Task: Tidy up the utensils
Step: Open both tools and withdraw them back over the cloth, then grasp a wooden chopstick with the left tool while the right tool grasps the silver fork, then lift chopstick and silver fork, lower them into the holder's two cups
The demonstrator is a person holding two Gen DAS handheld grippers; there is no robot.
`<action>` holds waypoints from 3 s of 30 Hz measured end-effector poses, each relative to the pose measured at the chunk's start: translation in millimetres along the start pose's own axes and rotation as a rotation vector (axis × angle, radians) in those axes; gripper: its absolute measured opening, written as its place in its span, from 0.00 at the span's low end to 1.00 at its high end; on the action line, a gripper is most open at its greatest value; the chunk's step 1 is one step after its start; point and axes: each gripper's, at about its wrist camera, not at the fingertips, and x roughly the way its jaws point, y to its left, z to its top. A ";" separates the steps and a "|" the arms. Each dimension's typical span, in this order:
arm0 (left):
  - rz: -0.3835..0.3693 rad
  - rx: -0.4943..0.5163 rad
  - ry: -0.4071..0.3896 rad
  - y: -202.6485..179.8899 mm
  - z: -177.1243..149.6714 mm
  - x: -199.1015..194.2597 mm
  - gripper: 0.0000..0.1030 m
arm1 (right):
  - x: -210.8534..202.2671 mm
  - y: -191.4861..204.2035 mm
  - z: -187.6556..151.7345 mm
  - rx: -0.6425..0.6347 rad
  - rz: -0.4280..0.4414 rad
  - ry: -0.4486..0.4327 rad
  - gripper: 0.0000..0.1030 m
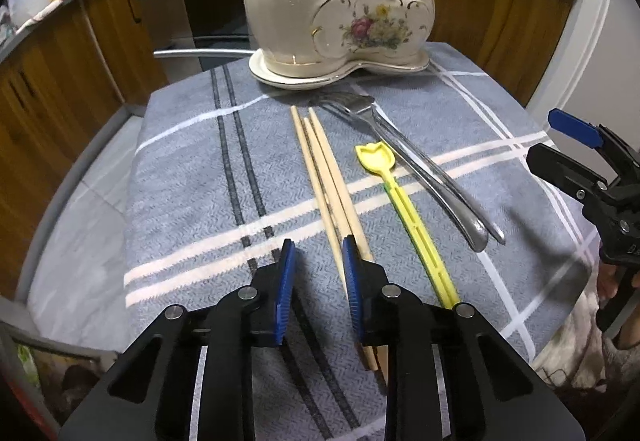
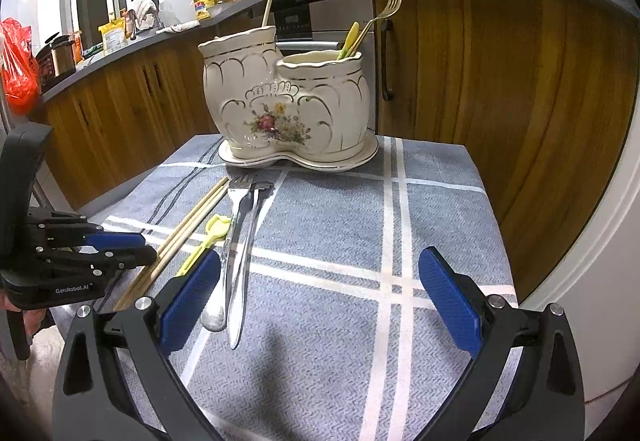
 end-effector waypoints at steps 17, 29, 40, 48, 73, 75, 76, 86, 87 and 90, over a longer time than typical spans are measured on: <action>0.007 0.090 0.093 -2.0 21.5 12.4 0.06 | 14.0 25.2 2.5 -0.111 0.026 0.063 0.91; 0.025 -0.033 -0.030 18.0 7.6 -8.9 0.05 | 62.7 62.3 35.6 -0.132 0.093 0.178 0.20; -0.006 -0.067 -0.081 26.6 6.4 -20.5 0.05 | 99.2 74.4 41.9 -0.081 0.088 0.260 0.17; -0.020 -0.082 -0.107 28.2 6.9 -25.0 0.05 | 117.0 77.0 47.1 -0.077 0.046 0.279 0.16; -0.039 -0.099 -0.245 30.9 5.5 -50.2 0.05 | 19.7 49.4 30.3 -0.036 0.156 0.009 0.05; -0.049 -0.100 -0.288 30.7 7.5 -59.8 0.05 | 12.2 43.9 30.9 -0.027 0.156 -0.020 0.05; -0.060 -0.098 -0.309 30.2 8.5 -64.3 0.05 | 7.4 41.5 30.8 -0.022 0.158 -0.034 0.05; -0.116 -0.115 -0.464 26.5 26.3 -75.8 0.05 | -21.4 23.1 43.3 0.006 0.154 -0.183 0.05; -0.123 -0.126 -0.477 28.2 29.4 -75.1 0.05 | -23.8 22.5 46.8 0.002 0.152 -0.198 0.05; -0.125 -0.147 -0.536 33.4 40.6 -78.5 0.05 | -29.4 20.9 55.9 -0.019 0.129 -0.233 0.05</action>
